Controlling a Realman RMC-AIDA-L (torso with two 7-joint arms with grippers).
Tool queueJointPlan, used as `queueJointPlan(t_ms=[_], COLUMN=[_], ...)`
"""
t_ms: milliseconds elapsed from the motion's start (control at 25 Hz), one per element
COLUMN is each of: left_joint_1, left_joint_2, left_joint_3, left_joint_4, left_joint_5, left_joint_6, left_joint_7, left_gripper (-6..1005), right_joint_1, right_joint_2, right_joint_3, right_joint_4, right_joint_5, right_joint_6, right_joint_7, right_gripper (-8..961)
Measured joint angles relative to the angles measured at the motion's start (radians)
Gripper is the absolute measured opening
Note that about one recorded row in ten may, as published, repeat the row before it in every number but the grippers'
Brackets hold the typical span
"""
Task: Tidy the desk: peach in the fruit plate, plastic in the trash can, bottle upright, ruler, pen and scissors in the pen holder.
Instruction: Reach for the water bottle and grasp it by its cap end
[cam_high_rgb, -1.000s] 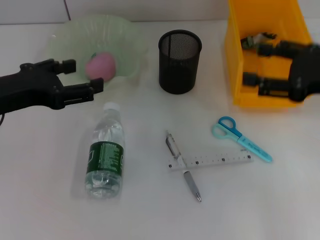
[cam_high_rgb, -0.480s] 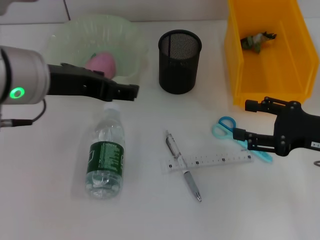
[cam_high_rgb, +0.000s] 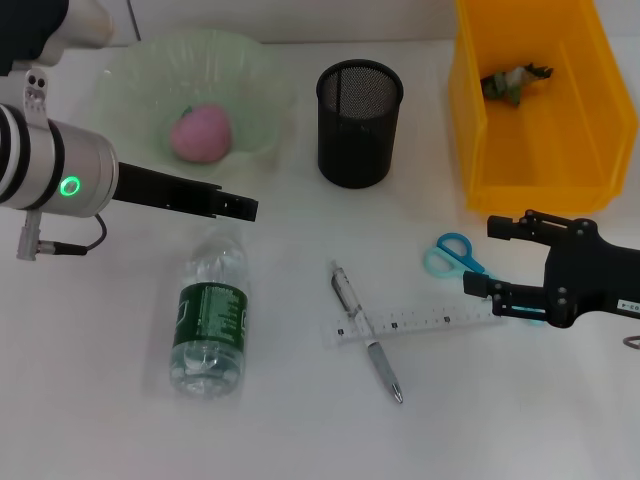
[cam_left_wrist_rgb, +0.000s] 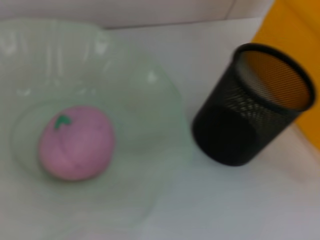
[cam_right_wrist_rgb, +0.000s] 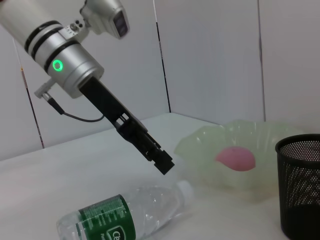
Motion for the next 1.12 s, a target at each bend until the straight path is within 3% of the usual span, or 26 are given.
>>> queueJointPlan(t_ms=[40, 320, 840, 1120], left_joint_1=[-0.026, -0.099, -0.140, -0.177], left_joint_2=[0.001, 0.002, 0.003, 0.002], left_joint_3=[-0.022, -0.080, -0.103, -0.123], left_joint_4=[-0.064, -0.215, -0.270, -0.358], left_joint_5=[0.001, 0.042, 0.038, 0.035], left_joint_6=[-0.007, -0.033, -0.042, -0.045], left_joint_7=[0.002, 0.005, 0.006, 0.008], left_gripper=[806, 800, 788, 782], right_joint_1=[0.000, 0.002, 0.034, 0.035], right_joint_2=[0.000, 0.000, -0.001, -0.001], right_joint_3=[-0.001, -0.003, -0.006, -0.005], right_joint_4=[0.001, 0.001, 0.025, 0.028], right_joint_5=[-0.001, -0.002, -0.029, -0.029], right_joint_6=[0.000, 0.002, 0.040, 0.041], right_joint_7=[0.000, 0.006, 0.050, 0.051], right_gripper=[784, 784, 783, 783])
